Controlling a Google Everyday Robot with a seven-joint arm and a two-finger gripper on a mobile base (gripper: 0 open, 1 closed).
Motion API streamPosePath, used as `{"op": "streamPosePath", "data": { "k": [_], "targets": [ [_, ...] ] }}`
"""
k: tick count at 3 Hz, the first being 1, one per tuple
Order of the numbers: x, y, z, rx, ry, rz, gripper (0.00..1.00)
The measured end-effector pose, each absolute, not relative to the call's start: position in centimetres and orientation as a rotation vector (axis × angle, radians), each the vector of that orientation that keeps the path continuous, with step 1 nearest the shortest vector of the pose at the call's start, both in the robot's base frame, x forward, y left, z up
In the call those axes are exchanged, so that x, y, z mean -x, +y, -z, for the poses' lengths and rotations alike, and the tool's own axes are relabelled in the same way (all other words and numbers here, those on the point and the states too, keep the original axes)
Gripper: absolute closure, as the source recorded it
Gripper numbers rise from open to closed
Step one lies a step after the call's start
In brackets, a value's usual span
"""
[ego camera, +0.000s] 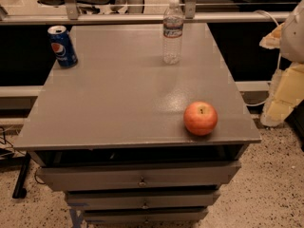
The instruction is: Knock water bottle over
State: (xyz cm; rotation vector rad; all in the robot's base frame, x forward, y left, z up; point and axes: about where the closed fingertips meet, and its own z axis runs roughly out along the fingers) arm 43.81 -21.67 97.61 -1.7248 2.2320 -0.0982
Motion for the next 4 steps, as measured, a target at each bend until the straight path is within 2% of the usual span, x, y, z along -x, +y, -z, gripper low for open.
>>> {"op": "streamPosePath", "data": {
  "k": [2, 4],
  "targets": [
    [-45.0, -21.7, -97.1, 1.691, 2.21, 0.087, 0.0],
    [-56.3, -20.5, -94.8, 1.576, 2.026, 0.062, 0.0]
  ]
}}
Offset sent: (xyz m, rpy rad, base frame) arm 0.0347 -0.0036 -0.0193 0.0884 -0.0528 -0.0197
